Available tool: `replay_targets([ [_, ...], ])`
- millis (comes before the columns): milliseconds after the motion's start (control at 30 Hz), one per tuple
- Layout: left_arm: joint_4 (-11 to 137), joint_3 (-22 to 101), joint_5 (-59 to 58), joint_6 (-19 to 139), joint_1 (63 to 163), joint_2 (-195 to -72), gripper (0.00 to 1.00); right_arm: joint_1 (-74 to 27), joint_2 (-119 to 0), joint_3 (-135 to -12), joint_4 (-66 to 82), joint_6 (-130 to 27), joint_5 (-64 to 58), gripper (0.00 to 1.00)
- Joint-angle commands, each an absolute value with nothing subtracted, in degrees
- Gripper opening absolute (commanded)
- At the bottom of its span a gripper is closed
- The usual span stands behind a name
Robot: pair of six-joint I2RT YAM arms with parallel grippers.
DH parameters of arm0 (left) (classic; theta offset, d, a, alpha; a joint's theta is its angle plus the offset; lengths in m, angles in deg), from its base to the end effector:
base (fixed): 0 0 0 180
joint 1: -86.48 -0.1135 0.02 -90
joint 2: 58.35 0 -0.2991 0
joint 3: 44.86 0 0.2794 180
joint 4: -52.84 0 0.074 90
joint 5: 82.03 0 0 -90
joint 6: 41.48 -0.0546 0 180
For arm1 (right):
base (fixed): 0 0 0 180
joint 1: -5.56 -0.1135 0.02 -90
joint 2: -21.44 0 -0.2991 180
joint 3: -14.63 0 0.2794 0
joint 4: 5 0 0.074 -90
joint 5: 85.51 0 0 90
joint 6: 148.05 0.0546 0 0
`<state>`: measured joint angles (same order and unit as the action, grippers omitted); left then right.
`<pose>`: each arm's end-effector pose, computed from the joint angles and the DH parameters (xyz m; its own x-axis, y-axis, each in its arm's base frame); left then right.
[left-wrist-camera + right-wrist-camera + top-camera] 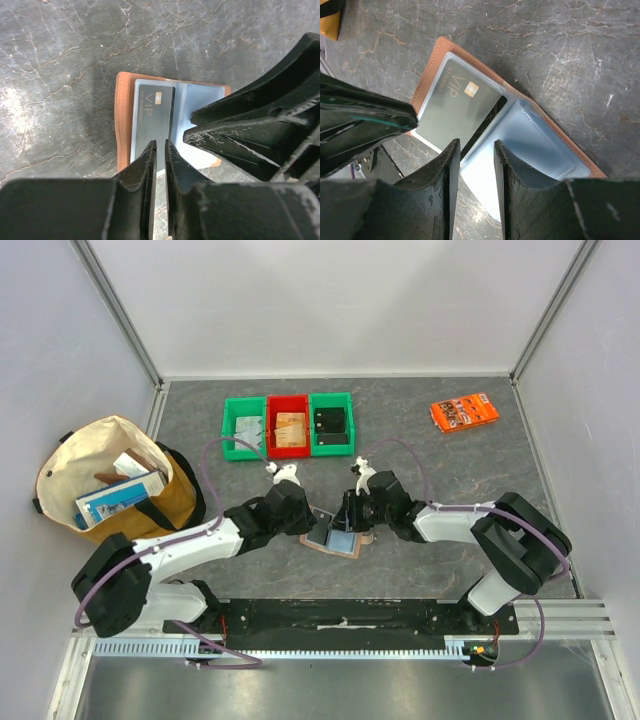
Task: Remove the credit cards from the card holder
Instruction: Remove the credit card from the card holder.
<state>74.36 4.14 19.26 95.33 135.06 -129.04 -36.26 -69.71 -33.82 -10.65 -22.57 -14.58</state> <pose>0.1891 -0.1981 0.2052 -0.7773 -0.1996 -0.5966 0.1084 0.8916 -0.4397 0.2352 0.2344 0.1474 -0.8442 -0.0193 -0.5357 -0.4108 0.6652 0.6235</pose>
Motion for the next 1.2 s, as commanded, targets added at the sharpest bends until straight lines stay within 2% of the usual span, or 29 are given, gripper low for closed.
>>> replay_targets([
  [0, 69.2, 5.3, 14.6, 94.0, 133.7, -132.7, 0.13, -36.3, -67.9, -31.9, -18.3, -17.5, -15.5, 0.4],
  [100, 68.7, 3.5, 14.6, 96.1, 132.2, -134.1, 0.07, -36.2, -68.9, -30.8, -20.7, -15.7, -16.3, 0.4],
  [233, 65.8, -2.0, 14.5, 99.4, 130.3, -134.4, 0.03, -36.1, -70.9, -29.9, -23.9, -13.2, -17.6, 0.4],
  [800, 57.9, -8.0, 8.3, 103.1, 128.3, -136.7, 0.02, -36.1, -77.1, -32.1, -21.5, -11.3, -16.7, 0.37],
  [967, 57.3, -8.6, 8.2, 103.5, 128.4, -136.8, 0.02, -36.1, -76.6, -31.2, -23.5, -10.9, -16.5, 0.29],
  [1167, 56.5, -9.7, 8.2, 104.4, 128.3, -135.7, 0.02, -35.5, -75.8, -30.7, -25.8, -10.9, -17.9, 0.14],
])
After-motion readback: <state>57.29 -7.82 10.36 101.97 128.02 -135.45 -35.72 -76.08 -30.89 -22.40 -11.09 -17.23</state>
